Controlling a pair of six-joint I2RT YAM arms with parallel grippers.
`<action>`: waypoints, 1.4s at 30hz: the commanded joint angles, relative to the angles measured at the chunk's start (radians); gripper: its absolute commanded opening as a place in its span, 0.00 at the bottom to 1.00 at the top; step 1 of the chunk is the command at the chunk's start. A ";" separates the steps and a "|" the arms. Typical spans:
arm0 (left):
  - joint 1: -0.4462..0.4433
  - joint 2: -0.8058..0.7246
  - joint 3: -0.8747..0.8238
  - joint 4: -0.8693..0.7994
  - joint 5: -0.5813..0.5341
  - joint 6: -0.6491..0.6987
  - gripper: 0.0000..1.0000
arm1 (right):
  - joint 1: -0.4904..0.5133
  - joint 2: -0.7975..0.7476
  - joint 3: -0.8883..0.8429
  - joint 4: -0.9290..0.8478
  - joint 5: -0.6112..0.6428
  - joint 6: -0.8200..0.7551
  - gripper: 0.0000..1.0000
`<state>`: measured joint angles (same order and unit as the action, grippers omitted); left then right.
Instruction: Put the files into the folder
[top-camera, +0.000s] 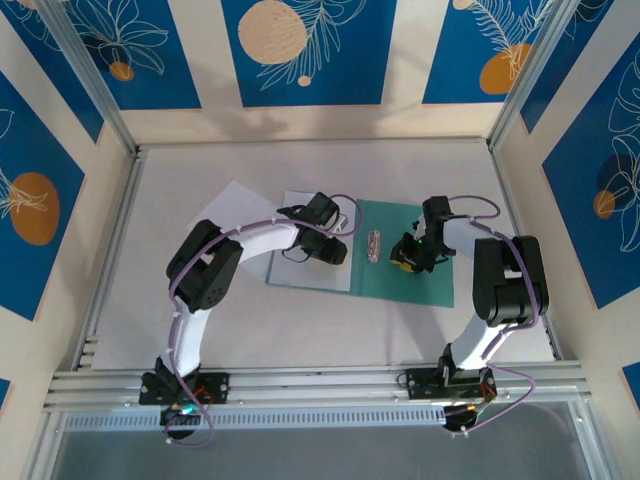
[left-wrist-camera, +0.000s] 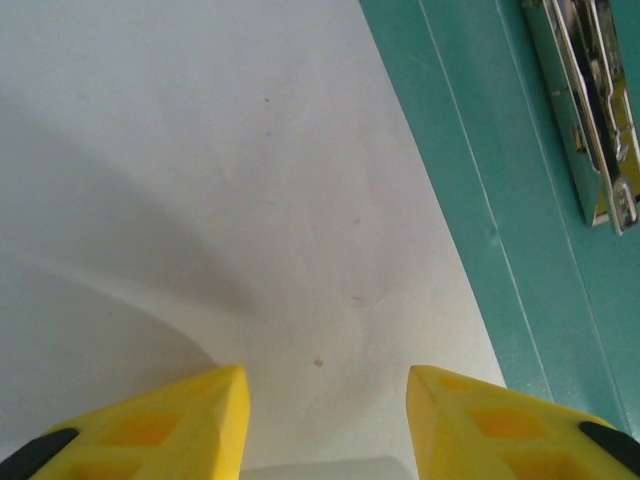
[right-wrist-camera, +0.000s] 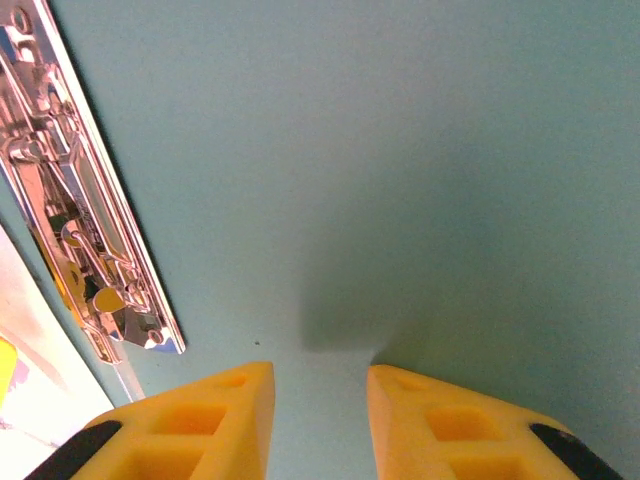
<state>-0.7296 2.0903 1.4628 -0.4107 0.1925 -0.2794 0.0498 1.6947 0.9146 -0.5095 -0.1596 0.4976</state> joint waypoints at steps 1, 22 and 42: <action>-0.006 0.028 0.006 -0.098 0.042 0.085 0.46 | -0.012 0.030 0.012 -0.032 0.046 -0.016 0.33; -0.030 0.043 0.053 -0.145 0.065 0.169 0.46 | -0.005 0.034 0.018 -0.032 0.042 -0.005 0.33; -0.019 0.032 0.086 -0.179 -0.004 0.150 0.46 | -0.011 0.033 0.017 -0.028 0.043 -0.007 0.33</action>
<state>-0.7502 2.1033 1.5211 -0.5476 0.1722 -0.1318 0.0479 1.7054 0.9295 -0.5190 -0.1574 0.4980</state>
